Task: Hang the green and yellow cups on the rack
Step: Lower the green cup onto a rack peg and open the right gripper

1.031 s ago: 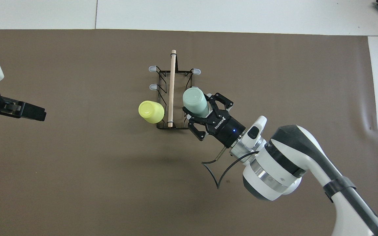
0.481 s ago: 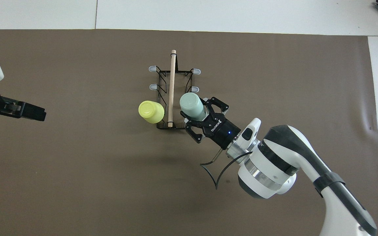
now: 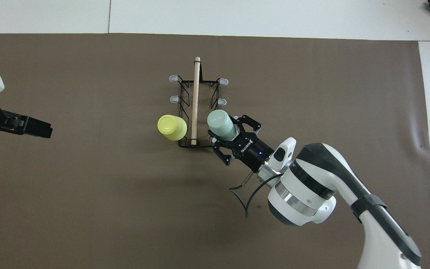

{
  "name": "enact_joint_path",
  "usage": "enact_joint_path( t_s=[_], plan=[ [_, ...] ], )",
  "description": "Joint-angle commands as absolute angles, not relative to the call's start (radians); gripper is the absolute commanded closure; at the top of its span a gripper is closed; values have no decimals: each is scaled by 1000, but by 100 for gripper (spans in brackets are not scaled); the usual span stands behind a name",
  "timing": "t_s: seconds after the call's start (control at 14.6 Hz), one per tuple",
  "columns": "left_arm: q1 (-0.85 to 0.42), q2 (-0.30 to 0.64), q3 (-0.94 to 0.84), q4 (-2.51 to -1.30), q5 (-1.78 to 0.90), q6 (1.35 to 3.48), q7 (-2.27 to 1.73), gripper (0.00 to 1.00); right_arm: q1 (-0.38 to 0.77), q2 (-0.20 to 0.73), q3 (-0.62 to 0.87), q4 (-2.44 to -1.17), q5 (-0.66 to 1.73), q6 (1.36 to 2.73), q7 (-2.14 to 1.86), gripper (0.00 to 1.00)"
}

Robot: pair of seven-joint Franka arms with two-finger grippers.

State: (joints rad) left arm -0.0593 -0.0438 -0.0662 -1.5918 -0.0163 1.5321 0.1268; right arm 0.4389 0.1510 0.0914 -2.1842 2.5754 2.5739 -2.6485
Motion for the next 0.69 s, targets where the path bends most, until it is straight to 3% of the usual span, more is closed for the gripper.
enact_joint_path(
  t_s=[0.0, 0.07, 0.14, 0.21, 0.62],
  plan=[
    [-49, -72, -74, -1620, 0, 1526, 127, 0, 448, 192, 94, -2175, 2686, 2566, -2727, 98],
    [-49, -72, -74, -1620, 0, 1526, 127, 0, 452, 195, 94, -2175, 2686, 2565, -2727, 92],
    [-49, -72, -74, -1620, 0, 1526, 127, 0, 449, 195, 94, -2175, 2688, 2559, -2727, 63],
    [-49, -72, -74, -1620, 0, 1526, 127, 0, 449, 193, 94, -2175, 2694, 2553, -2727, 1],
    [-49, -72, -74, -1620, 0, 1526, 127, 0, 431, 164, 94, -2174, 2683, 2568, -2724, 0]
  ],
)
